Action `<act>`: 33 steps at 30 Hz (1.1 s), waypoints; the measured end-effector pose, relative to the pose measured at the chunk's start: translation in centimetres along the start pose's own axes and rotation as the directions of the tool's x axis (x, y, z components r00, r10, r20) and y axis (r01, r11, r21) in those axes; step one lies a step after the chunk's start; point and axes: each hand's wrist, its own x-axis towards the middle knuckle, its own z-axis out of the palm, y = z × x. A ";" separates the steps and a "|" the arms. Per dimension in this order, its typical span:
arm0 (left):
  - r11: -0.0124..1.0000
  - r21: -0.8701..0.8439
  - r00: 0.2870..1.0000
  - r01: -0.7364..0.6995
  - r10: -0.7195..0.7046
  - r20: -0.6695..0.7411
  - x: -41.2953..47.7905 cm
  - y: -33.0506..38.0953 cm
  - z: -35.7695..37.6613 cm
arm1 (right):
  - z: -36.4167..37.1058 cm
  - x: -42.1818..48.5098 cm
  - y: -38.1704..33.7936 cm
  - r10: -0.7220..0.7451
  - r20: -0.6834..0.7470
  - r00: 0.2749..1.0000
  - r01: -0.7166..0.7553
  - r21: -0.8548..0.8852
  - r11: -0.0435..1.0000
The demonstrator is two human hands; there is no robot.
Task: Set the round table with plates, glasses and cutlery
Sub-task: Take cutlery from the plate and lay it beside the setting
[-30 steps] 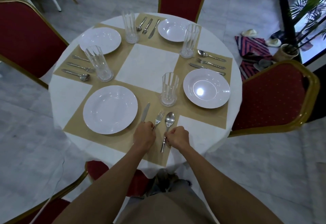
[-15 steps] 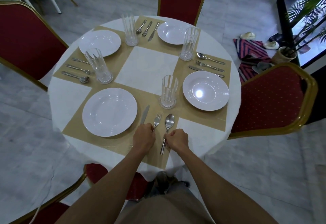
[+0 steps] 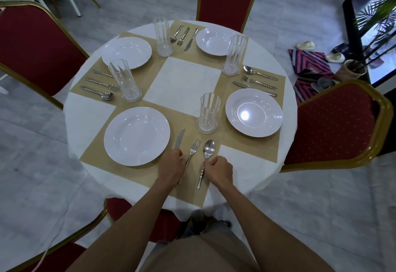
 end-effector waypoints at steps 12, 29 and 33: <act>0.992 0.113 0.998 0.064 -0.065 0.011 -0.8 -2.9 -1.3 | 4.3 -1.8 -3.8 -0.347 0.058 0.936 0.343 -0.373 0.862; 1.000 0.027 0.998 0.013 -0.012 -0.062 -0.7 -3.9 -2.2 | 4.9 -0.7 -3.8 -0.327 0.069 0.943 0.328 -0.380 0.865; 1.000 -0.004 0.988 0.001 -0.002 -0.154 -0.6 -5.5 -3.9 | 5.1 -0.5 -3.5 -0.346 0.054 0.937 0.339 -0.380 0.861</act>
